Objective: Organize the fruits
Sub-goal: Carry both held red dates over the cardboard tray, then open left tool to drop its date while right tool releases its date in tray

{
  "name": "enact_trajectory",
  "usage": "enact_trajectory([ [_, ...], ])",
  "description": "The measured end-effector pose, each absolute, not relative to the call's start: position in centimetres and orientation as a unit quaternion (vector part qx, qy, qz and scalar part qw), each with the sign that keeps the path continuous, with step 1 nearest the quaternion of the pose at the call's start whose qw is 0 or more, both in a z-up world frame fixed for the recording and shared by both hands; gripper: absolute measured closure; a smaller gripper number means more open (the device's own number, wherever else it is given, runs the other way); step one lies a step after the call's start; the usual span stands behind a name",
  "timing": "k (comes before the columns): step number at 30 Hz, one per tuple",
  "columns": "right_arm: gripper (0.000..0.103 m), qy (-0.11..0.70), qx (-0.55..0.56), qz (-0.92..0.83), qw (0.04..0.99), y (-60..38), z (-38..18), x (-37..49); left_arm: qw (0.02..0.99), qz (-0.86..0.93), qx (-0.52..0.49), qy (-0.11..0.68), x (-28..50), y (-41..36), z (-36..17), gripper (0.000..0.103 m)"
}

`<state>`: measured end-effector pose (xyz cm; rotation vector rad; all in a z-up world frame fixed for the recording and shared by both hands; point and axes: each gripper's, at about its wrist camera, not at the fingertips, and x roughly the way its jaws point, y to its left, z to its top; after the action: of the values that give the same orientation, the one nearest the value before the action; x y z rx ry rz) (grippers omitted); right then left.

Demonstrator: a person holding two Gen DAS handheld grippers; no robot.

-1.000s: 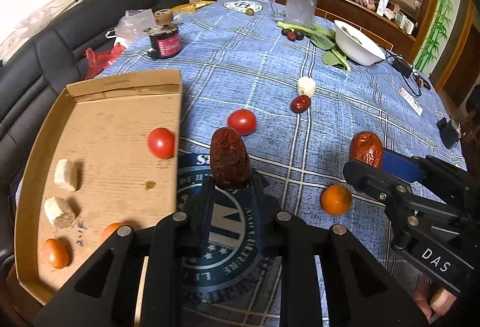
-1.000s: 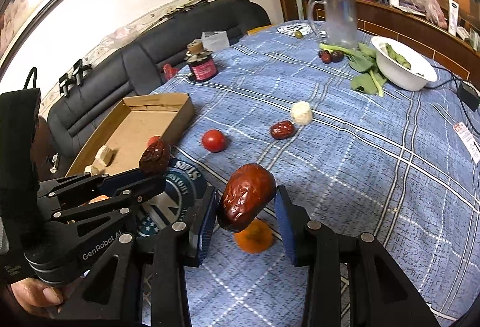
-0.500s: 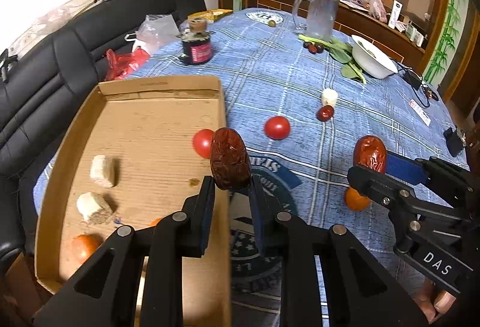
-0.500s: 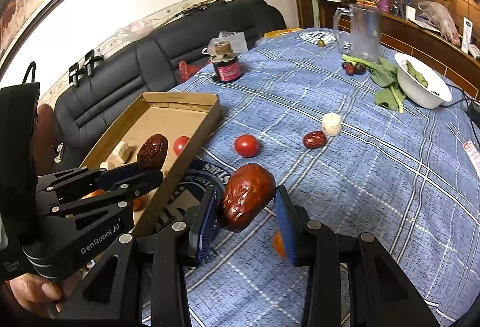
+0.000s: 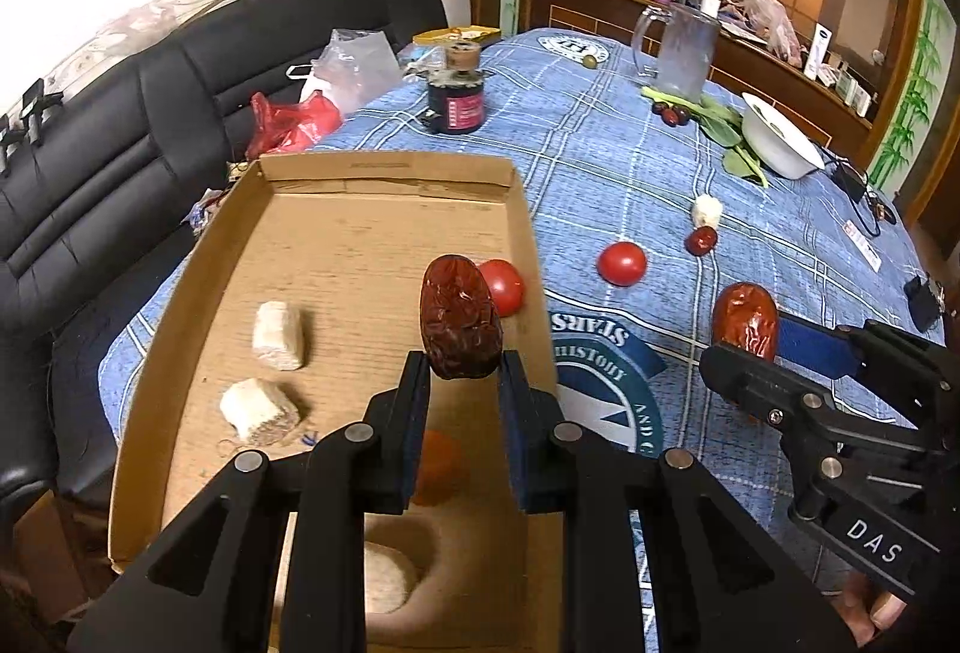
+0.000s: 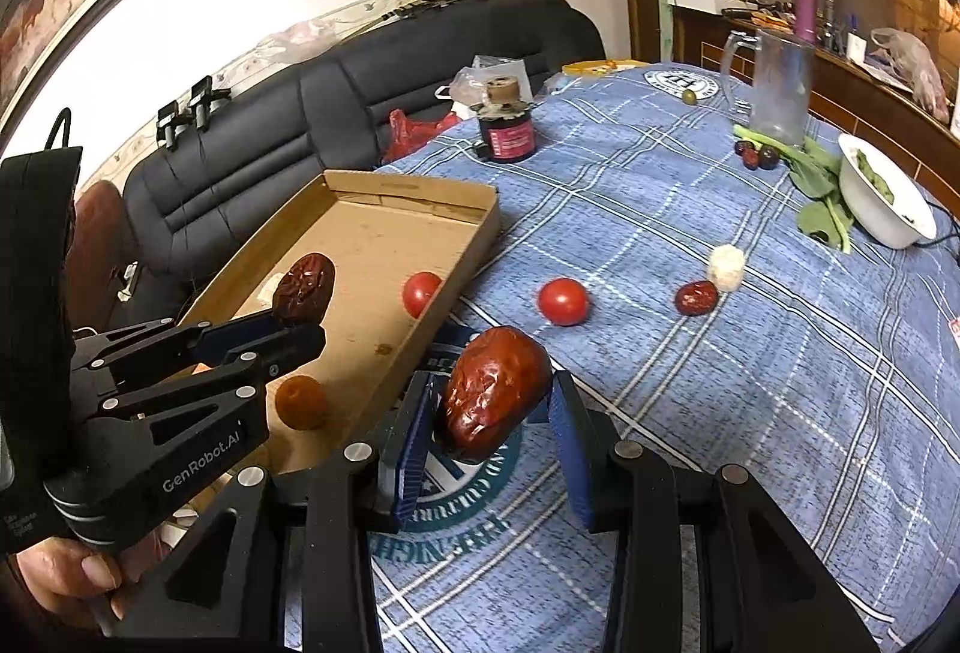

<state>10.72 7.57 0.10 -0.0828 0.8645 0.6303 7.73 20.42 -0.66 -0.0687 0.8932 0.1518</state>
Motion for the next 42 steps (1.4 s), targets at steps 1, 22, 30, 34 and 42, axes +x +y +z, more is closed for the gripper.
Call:
enact_trajectory([
  [1,0.064,0.411,-0.041,0.302,0.859,7.8,0.1,10.7,0.899,0.075,-0.033,0.431,7.8,20.6,-0.6,0.083],
  [22,0.064,0.409,-0.058,0.337,0.846,13.2,0.3,12.3,0.895,0.094,-0.063,0.431,8.6,26.0,-0.2,0.082],
  [30,0.064,0.413,-0.059,0.354,0.837,16.1,0.2,13.9,0.891,0.115,-0.075,0.432,9.8,29.2,0.2,0.082],
  [34,0.064,0.412,-0.064,0.364,0.833,17.6,0.1,14.6,0.888,0.122,-0.072,0.437,10.8,30.2,0.1,0.082],
  [42,0.065,0.429,-0.088,0.382,0.814,21.0,-1.5,15.5,0.877,0.133,-0.073,0.457,14.0,31.7,-1.3,0.082],
])
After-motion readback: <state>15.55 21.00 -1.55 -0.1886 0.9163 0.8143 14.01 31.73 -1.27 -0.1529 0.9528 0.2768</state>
